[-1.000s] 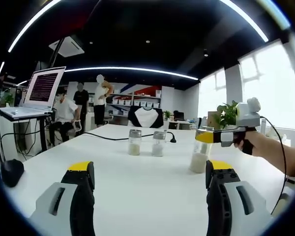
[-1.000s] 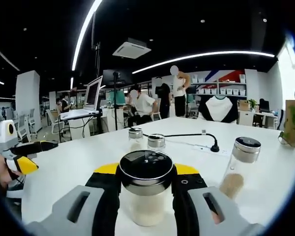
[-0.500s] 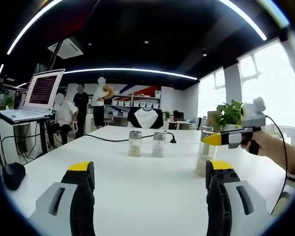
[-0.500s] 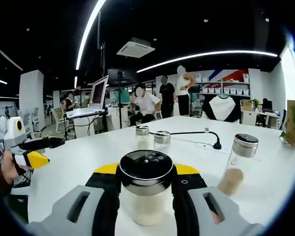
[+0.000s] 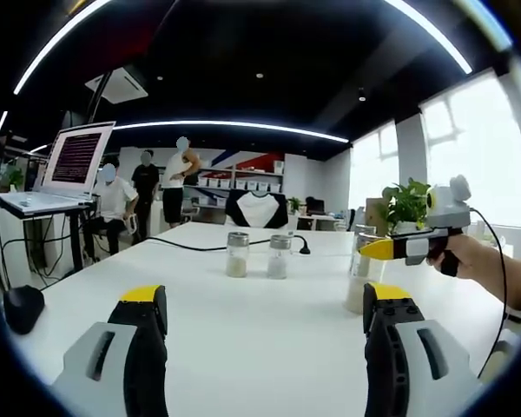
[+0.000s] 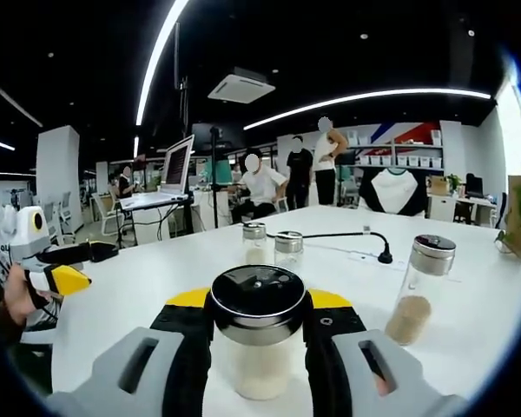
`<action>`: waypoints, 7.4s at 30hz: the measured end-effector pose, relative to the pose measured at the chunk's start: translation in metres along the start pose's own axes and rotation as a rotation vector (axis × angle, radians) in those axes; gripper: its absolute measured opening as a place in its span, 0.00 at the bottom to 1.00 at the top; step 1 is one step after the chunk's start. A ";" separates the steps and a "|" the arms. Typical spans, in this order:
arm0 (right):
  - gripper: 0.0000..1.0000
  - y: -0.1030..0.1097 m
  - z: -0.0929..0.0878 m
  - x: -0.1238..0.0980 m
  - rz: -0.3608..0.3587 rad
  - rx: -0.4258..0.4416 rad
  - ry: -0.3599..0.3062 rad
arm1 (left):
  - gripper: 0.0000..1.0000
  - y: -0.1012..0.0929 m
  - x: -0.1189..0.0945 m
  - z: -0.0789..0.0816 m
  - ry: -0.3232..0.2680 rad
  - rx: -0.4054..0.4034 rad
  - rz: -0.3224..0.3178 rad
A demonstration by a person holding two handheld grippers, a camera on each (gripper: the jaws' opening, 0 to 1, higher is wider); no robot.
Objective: Rotate the seasoning bottle until the label or dispensing opening points toward the visible target arrow and the bottle remains upright within the marked orientation range
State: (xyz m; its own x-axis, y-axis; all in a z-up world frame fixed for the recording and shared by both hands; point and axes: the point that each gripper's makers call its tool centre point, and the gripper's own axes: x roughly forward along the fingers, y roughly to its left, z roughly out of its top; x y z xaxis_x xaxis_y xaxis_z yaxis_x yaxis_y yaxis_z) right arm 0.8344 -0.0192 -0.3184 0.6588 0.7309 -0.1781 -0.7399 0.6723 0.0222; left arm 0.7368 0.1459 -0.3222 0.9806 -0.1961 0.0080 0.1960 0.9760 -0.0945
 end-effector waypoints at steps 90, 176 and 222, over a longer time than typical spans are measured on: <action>0.41 0.017 0.014 0.002 0.450 -0.082 -0.028 | 0.98 -0.005 0.000 0.001 -0.004 -0.012 -0.024; 0.41 -0.003 0.014 0.001 -0.098 -0.032 -0.040 | 0.98 -0.004 -0.001 -0.001 0.000 -0.041 -0.021; 0.59 0.001 0.014 -0.006 0.065 -0.062 -0.041 | 0.98 -0.008 0.000 -0.006 0.014 -0.043 -0.040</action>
State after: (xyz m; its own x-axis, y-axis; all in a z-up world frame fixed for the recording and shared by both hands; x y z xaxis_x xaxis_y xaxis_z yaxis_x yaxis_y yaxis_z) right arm 0.8320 -0.0214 -0.3037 0.6130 0.7780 -0.1376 -0.7876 0.6154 -0.0291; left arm 0.7355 0.1371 -0.3272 0.9717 -0.2363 -0.0015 0.2338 0.9625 -0.1375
